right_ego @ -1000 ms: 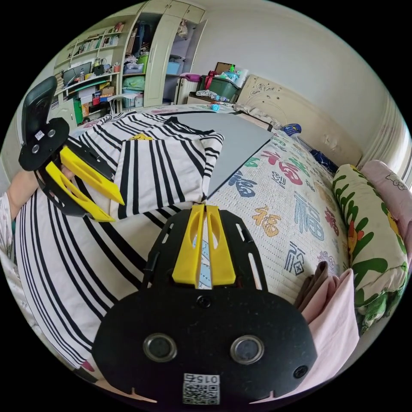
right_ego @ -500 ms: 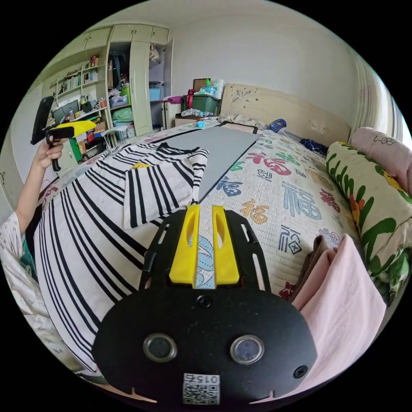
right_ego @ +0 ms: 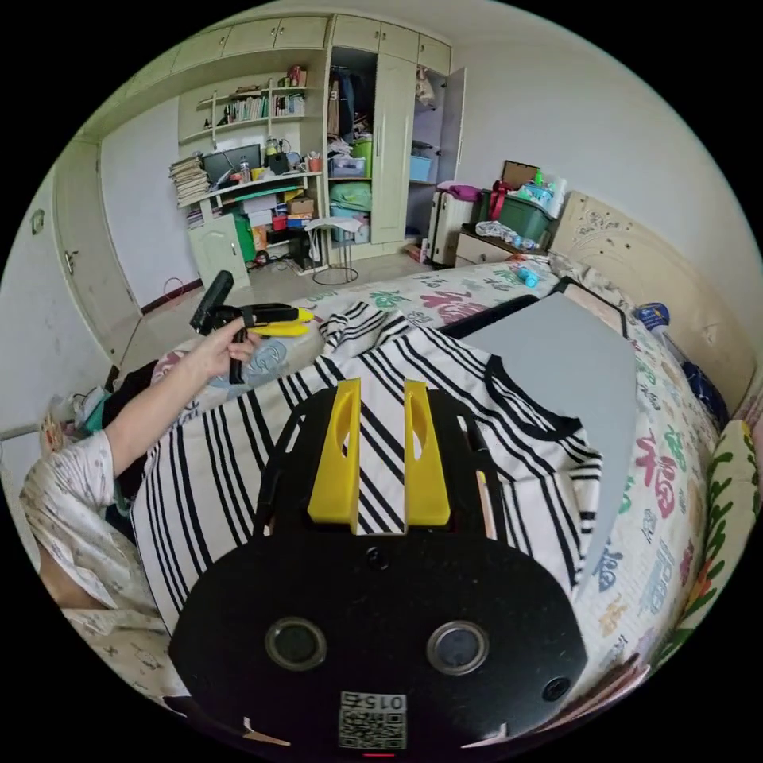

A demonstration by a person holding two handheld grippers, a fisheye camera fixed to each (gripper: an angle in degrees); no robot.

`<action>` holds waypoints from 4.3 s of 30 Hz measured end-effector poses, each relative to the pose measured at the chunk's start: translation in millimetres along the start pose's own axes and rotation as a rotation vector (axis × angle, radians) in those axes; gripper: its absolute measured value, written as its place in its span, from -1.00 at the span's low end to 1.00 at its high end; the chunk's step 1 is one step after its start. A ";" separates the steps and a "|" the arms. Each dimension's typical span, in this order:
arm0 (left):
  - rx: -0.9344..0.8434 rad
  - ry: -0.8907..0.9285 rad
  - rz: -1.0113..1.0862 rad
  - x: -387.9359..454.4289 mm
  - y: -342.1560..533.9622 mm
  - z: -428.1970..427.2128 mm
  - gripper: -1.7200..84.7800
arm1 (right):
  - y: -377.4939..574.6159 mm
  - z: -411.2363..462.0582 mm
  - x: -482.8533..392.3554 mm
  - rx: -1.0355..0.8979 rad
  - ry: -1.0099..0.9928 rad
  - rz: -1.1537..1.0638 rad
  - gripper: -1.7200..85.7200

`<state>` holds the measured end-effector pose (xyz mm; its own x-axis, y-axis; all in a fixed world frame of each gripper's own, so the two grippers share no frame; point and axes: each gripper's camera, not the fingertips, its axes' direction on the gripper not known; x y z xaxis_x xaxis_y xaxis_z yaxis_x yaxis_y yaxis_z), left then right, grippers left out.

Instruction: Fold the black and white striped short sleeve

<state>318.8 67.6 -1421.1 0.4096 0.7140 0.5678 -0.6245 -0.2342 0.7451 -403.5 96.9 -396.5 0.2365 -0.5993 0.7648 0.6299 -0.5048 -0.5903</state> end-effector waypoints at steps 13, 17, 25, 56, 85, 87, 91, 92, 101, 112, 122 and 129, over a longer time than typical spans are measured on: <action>0.050 0.281 -0.193 -41.1 -136.5 -54.3 -0.59 | -156.3 148.7 -14.0 -0.260 -0.232 0.020 -0.91; 0.070 0.266 -0.184 -36.1 -151.6 -62.7 -0.60 | -178.1 136.7 -44.3 -0.402 -0.530 -0.162 -0.86; 0.065 0.170 -0.211 -28.5 -143.8 -62.6 -0.81 | -212.6 122.1 -43.0 -0.164 -0.099 0.143 -0.83; -0.116 -0.230 1.193 285.8 392.3 97.8 -0.93 | -20.6 -5.8 -113.7 0.011 0.188 0.243 -0.98; -0.427 -0.139 1.330 210.8 720.2 198.8 -0.88 | 111.5 22.4 -87.1 -0.150 0.213 0.108 -0.97; -0.423 -0.115 1.332 203.1 722.4 196.3 -0.91 | 113.7 22.1 -80.8 -0.149 0.206 0.104 -0.98; -0.404 -0.069 1.336 184.2 721.3 189.1 -0.94 | 113.7 33.1 -73.7 -0.221 0.201 0.056 -0.98; -0.418 -0.074 1.340 178.9 721.5 193.0 -0.94 | 112.7 38.4 -72.2 -0.254 0.206 0.042 -0.98; -0.459 0.032 1.273 144.1 685.4 191.3 -0.92 | 96.7 33.6 -55.9 -0.240 0.134 0.023 -0.85; -0.512 -0.078 1.184 107.5 618.8 240.3 -0.89 | 70.7 105.6 -33.3 -0.393 0.183 -0.001 -0.93; -0.324 -0.320 0.980 123.9 405.1 299.0 -0.77 | 81.5 40.6 109.6 -0.183 0.364 0.329 -0.76; -0.254 -0.326 0.681 123.1 272.0 411.1 -0.67 | 73.9 91.3 190.1 -0.173 0.308 0.489 -0.69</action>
<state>472.7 -179.4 -1004.6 0.0330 0.2299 0.9727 -0.9241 -0.3636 0.1172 -244.5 2.4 -271.2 0.2269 -0.9269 0.2990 0.3667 -0.2031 -0.9079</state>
